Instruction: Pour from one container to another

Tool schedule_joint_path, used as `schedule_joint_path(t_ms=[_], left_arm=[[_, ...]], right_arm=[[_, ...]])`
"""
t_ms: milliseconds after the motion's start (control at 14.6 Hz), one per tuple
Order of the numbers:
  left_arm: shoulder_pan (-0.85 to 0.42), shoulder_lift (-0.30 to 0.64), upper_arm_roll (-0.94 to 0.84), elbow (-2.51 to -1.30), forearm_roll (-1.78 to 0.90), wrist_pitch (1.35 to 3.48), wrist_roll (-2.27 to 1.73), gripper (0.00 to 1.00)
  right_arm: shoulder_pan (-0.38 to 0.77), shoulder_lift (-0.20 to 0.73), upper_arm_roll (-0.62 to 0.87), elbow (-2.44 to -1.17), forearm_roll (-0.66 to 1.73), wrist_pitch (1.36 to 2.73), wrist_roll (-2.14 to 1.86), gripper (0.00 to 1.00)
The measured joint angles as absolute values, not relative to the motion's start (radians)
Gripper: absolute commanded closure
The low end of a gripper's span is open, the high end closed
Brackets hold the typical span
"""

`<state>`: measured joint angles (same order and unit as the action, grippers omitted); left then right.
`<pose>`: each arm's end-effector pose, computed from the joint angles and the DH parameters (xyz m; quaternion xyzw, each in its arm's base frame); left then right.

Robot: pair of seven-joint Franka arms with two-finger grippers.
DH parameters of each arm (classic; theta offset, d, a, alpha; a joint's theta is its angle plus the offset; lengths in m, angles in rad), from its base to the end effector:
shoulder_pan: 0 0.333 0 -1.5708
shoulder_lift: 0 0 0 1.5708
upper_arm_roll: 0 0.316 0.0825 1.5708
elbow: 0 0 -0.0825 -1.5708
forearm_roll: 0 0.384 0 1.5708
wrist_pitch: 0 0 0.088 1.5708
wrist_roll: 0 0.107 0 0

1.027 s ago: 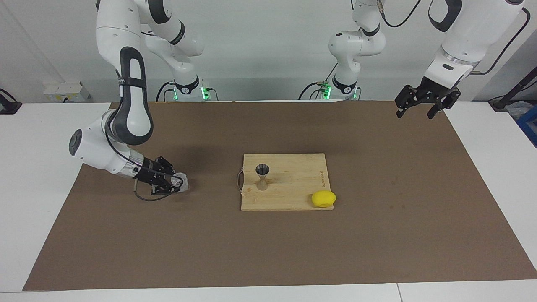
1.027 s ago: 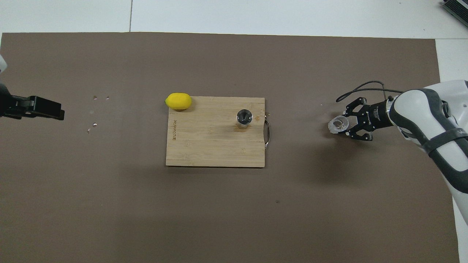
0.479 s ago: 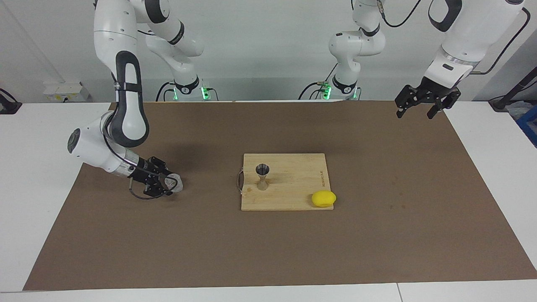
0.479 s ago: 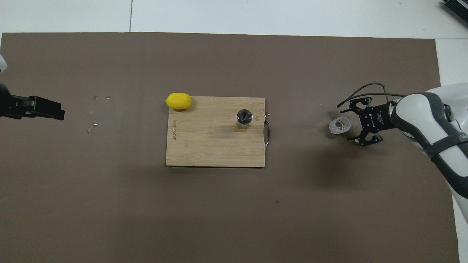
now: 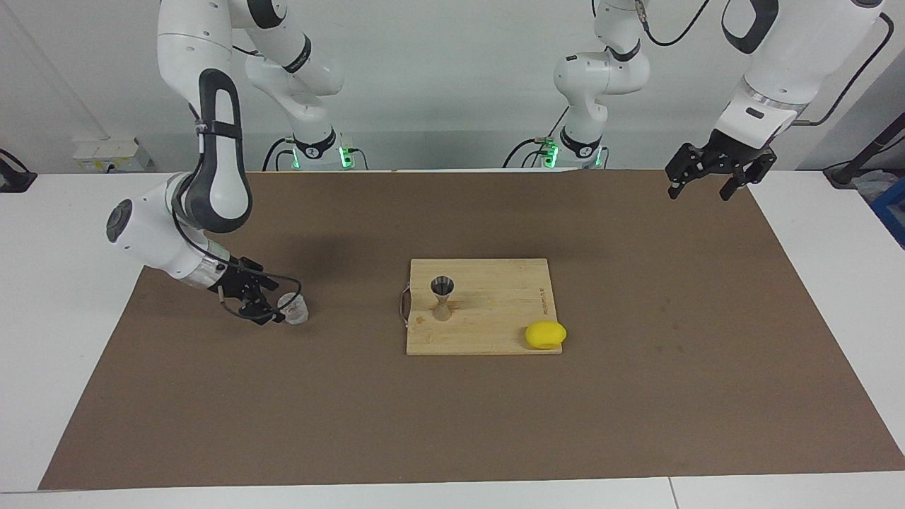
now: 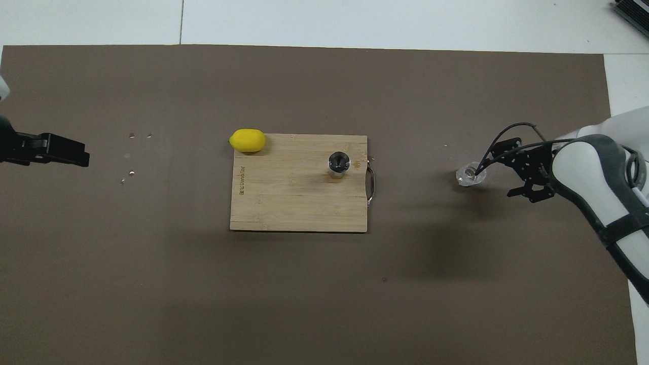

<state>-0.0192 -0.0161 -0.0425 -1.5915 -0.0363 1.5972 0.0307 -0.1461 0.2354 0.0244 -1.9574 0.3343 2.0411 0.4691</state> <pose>0.5508 -0.0380 0.6260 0.9987 -0.0459 0.0106 0.0180 0.5845 -0.0536 0.3479 -0.9150 0.3689 0.0988 0.1299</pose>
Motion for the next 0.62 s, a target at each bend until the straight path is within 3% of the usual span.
schedule_joint_path(t_ms=[616], left_arm=[[-0.019,-0.016,-0.042,-1.591,-0.036,1.597,0.031,0.00]], right_arm=[[-0.007,0.113,0.030,-1.960,0.034,1.970,0.270,0.00]])
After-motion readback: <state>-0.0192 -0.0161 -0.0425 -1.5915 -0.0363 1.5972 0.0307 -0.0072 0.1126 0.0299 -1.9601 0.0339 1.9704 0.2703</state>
